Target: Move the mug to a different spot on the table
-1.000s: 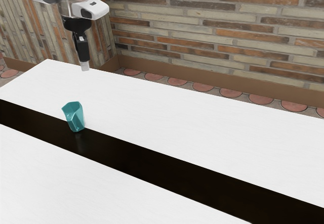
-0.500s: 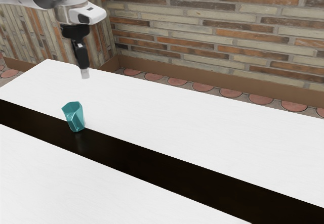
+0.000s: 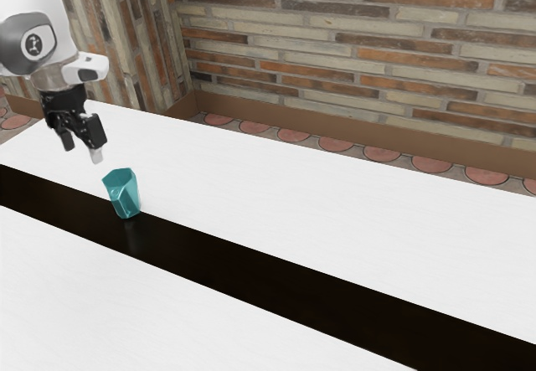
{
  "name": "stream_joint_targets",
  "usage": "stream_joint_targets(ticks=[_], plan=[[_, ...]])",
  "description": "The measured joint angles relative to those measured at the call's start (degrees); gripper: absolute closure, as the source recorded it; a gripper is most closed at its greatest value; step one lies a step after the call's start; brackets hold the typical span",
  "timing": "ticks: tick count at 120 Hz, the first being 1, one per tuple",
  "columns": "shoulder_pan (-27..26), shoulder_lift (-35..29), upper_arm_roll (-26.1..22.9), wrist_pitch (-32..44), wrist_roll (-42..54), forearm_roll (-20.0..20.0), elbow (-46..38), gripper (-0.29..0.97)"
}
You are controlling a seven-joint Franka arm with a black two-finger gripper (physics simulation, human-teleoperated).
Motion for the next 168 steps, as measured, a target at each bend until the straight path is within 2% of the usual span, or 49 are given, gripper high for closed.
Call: stream_joint_targets(ticks=[13, 23, 33, 62, 74, 95, 107, 168], plan=[[-0.16, -0.18, 0.17, 7.36, -5.93, 0.56, -5.28, 0.0], [-0.31, 0.22, 3.62, 11.93, -10.37, -0.05, -7.51, 0.0], [-0.07, 0.75, 4.86, 15.84, -14.59, -0.33, -9.3, 0.0], [-1.52, 6.69, 5.18, 26.28, -25.72, -0.9, -10.44, 0.0], [-1.41, 9.2, 5.23, 29.01, -29.95, -2.05, -10.51, 0.01], [-0.81, 12.03, 5.31, 32.61, -35.78, -3.56, -11.22, 0.19], [0.4, 13.63, 5.3, 34.49, -38.0, -3.6, -11.12, 0.24], [2.08, 23.14, 5.16, 44.88, -42.14, -4.09, -7.26, 0.31]])
